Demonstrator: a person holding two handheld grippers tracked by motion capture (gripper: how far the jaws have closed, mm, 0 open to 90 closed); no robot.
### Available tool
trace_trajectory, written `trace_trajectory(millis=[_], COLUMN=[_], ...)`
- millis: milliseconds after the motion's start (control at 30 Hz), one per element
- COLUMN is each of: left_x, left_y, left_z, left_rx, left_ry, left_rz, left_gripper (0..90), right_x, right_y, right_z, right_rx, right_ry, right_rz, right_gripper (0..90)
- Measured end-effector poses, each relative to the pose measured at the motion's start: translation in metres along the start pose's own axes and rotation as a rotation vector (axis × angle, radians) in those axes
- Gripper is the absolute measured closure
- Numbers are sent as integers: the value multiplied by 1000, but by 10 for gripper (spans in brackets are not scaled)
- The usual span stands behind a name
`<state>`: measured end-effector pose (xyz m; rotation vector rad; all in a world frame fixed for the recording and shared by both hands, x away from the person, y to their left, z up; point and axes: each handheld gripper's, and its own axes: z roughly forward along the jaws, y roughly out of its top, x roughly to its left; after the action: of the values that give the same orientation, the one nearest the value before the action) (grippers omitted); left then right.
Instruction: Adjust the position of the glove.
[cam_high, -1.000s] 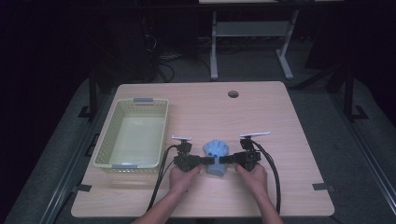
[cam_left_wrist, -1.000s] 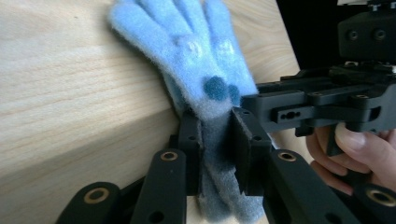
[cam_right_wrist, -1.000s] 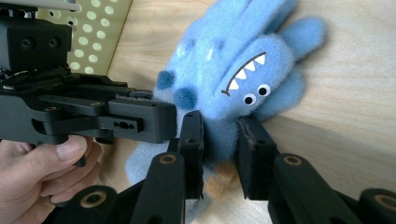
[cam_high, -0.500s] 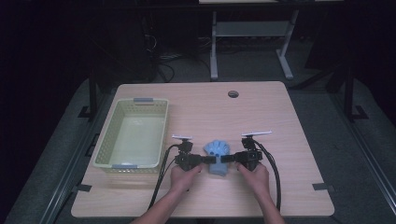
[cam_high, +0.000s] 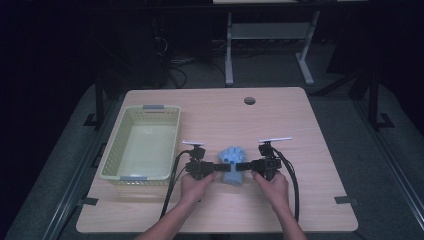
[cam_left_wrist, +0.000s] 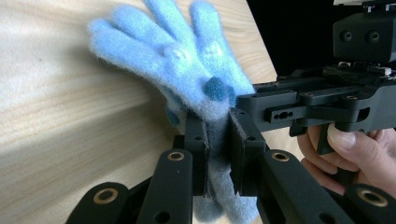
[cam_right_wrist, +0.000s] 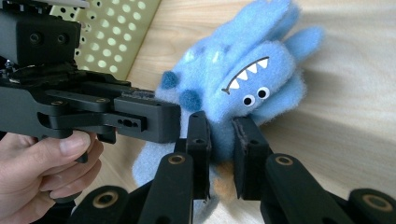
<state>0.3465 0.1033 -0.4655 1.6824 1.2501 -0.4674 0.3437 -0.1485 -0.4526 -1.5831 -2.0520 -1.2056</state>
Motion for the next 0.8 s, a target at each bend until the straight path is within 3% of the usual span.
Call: trace_trajectory(millis=[300,800], left_x=[-9,-25], left_y=[7,18], left_z=[-8,-30], left_rx=[-7,-40], left_ry=[6,-11], left_rz=[32,68], left_gripper=[786,786], right_x=[7,31], right_y=[3,17], right_z=[-5,-17], right_rx=[-32,-56], right_ry=[20,34], right_rz=[-5,-54], right_gripper=[784,787])
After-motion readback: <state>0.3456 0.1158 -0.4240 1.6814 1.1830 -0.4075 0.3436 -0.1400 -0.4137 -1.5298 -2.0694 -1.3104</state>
